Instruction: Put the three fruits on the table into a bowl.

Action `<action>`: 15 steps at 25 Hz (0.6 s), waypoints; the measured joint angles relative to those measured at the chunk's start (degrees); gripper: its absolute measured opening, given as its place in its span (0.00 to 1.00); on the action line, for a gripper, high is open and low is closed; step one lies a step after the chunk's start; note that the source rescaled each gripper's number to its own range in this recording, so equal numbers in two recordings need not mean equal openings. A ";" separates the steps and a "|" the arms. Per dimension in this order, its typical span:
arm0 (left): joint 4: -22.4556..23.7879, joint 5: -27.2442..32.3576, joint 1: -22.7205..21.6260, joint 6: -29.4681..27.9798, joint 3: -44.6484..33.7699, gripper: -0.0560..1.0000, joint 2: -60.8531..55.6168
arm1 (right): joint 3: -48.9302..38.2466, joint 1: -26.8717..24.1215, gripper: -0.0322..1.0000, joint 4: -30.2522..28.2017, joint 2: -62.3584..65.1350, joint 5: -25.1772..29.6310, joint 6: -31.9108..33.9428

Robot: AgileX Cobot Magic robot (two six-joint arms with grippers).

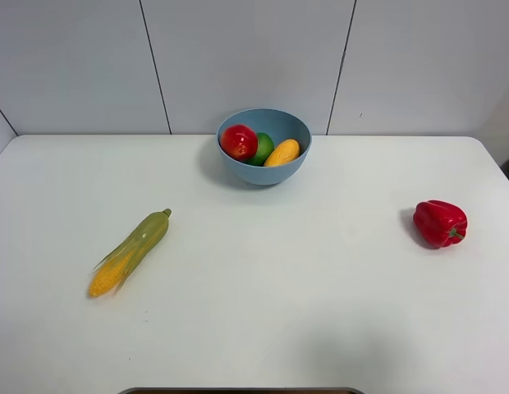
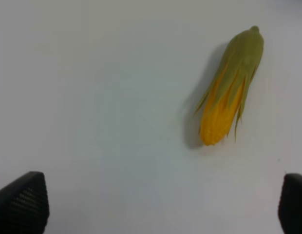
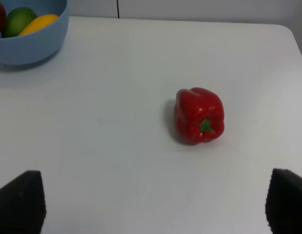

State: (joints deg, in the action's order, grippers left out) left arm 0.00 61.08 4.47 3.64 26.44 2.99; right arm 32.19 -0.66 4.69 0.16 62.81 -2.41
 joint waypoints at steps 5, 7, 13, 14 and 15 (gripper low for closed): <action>0.00 0.46 0.00 -1.79 -0.31 0.99 -0.44 | 0.00 0.00 0.94 0.00 0.00 0.00 0.00; 0.00 0.65 0.00 -3.64 -1.07 0.99 -0.44 | 0.00 0.00 0.94 0.00 0.00 0.00 0.00; 0.00 0.84 0.00 -4.73 -1.25 0.99 -0.44 | 0.00 0.00 0.94 0.00 0.00 0.00 0.00; 0.00 0.84 0.00 -4.73 -1.25 0.99 -0.44 | 0.00 0.00 0.94 0.00 0.00 0.00 0.00; 0.00 0.84 0.00 -4.73 -1.25 0.99 -0.44 | 0.00 0.00 0.94 0.00 0.00 0.00 0.00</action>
State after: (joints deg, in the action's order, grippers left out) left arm 0.00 61.92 4.47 -1.09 25.19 2.55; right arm 32.19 -0.66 4.69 0.16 62.81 -2.41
